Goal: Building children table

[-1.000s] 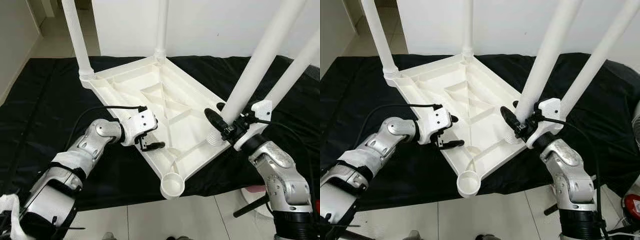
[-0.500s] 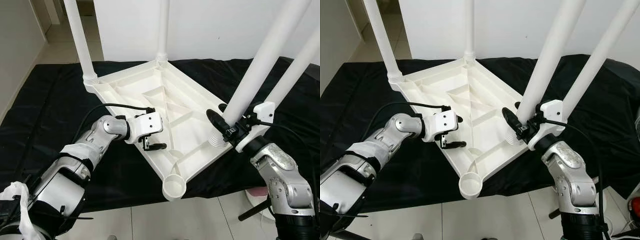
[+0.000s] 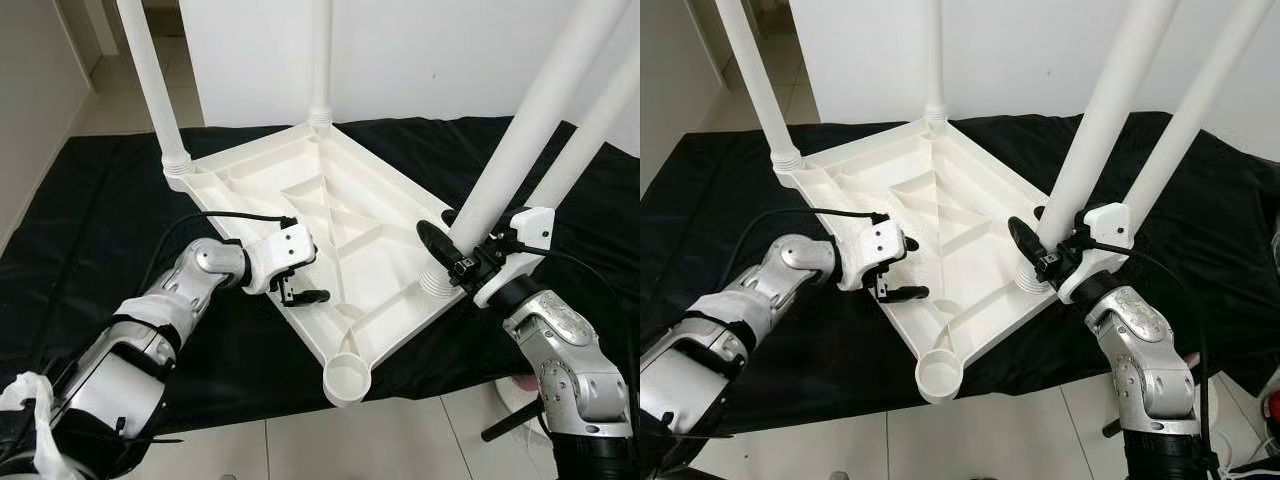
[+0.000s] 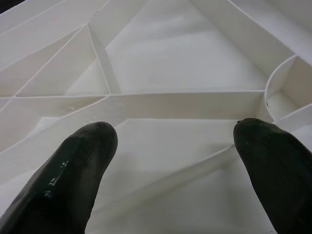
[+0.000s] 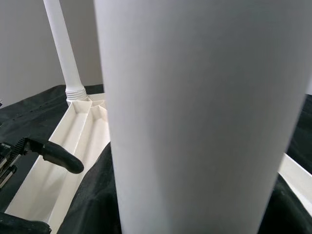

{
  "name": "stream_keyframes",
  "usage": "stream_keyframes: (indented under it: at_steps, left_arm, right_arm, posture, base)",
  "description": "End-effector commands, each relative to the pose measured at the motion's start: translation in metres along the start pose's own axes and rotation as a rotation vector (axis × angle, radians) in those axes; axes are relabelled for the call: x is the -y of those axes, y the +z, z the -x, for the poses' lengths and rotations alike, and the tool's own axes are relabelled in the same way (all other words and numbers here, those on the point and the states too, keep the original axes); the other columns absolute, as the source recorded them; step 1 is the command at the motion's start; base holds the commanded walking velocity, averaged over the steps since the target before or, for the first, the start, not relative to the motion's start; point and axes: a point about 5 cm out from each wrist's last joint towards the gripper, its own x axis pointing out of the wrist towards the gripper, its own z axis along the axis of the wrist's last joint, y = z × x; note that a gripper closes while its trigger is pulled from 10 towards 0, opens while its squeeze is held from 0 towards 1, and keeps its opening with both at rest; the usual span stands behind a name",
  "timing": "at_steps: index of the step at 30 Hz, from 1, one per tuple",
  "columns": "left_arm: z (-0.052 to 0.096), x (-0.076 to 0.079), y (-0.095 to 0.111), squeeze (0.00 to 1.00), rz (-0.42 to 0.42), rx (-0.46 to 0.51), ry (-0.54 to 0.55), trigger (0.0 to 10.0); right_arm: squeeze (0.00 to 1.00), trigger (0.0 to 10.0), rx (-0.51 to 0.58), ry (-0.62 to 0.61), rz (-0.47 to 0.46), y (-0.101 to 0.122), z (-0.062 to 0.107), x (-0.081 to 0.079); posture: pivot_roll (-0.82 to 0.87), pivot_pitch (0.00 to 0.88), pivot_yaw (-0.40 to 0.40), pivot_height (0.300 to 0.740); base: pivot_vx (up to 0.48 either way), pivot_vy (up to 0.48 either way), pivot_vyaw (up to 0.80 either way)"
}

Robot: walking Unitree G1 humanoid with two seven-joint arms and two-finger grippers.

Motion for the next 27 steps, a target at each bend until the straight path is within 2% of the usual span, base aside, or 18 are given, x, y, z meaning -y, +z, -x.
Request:
stream_keyframes:
  at_steps: [1, 2, 3, 4, 7, 8, 10, 19, 20, 22, 27]
  left_arm:
    - [0.009, 0.032, -0.028, 0.00, 0.096, -0.114, -0.421, 10.0]
    - [0.009, 0.032, -0.028, 0.00, 0.096, -0.114, -0.421, 10.0]
    - [0.012, 0.034, -0.030, 0.00, 0.109, -0.113, -0.434, 9.6]
    - [0.014, 0.035, -0.033, 0.00, 0.124, -0.111, -0.439, 8.5]
    - [0.017, 0.036, -0.036, 0.00, 0.134, -0.118, -0.436, 9.1]
    - [0.023, 0.035, -0.040, 0.00, 0.141, -0.126, -0.428, 9.6]
    - [0.031, 0.033, -0.043, 0.00, 0.148, -0.132, -0.410, 9.8]
    - [0.048, 0.031, -0.048, 0.00, 0.160, -0.142, -0.393, 9.6]
    - [0.049, 0.030, -0.048, 0.00, 0.159, -0.142, -0.375, 10.0]
    - [0.049, 0.029, -0.047, 0.00, 0.157, -0.140, -0.354, 10.0]
    - [0.038, 0.025, -0.039, 0.00, 0.087, -0.125, -0.315, 10.0]
  right_arm:
    - [0.00, 10.0, 0.012, -0.007, 0.000, 0.003, 0.002, 0.001]
    - [0.00, 10.0, 0.012, -0.007, 0.000, 0.003, 0.002, 0.001]
    - [0.00, 10.0, 0.011, -0.008, 0.000, 0.003, 0.002, 0.000]
    - [0.00, 10.0, 0.011, -0.009, -0.001, 0.002, 0.002, 0.000]
    - [0.00, 10.0, 0.009, -0.010, -0.001, 0.002, 0.003, 0.000]
    - [0.00, 10.0, 0.008, -0.011, -0.001, 0.001, 0.003, 0.000]
    - [0.00, 10.0, 0.004, -0.011, -0.003, 0.000, 0.003, 0.000]
    - [0.00, 10.0, 0.001, -0.002, -0.010, -0.001, 0.004, -0.001]
    - [0.00, 10.0, 0.000, 0.000, -0.012, -0.002, 0.003, -0.002]
    - [0.00, 10.0, -0.001, 0.003, -0.014, -0.002, 0.003, -0.002]
    - [0.00, 10.0, -0.001, 0.009, -0.015, -0.002, 0.001, -0.003]
  posture:
    - [-0.02, 0.070, 0.029, 0.740]
    - [-0.02, 0.070, 0.029, 0.740]
    - [-0.02, 0.069, 0.030, 0.740]
    - [-0.02, 0.068, 0.030, 0.740]
    - [-0.02, 0.066, 0.032, 0.740]
    - [-0.02, 0.068, 0.032, 0.740]
    - [-0.02, 0.067, 0.031, 0.740]
    - [-0.01, 0.062, 0.024, 0.740]
    - [-0.01, 0.060, 0.022, 0.740]
    - [-0.01, 0.060, 0.022, 0.740]
    - [0.00, 0.061, 0.018, 0.740]
  base:
    - [0.000, 0.000, 0.00]
    - [0.000, 0.000, 0.00]
    - [0.000, 0.000, 0.00]
    - [0.000, 0.000, 0.00]
    - [0.000, 0.000, 0.00]
    - [0.000, 0.000, 0.00]
    - [0.000, 0.000, 0.00]
    - [0.000, 0.000, 0.00]
    - [0.000, 0.000, 0.00]
    - [0.000, 0.000, 0.00]
    - [0.000, 0.000, 0.00]
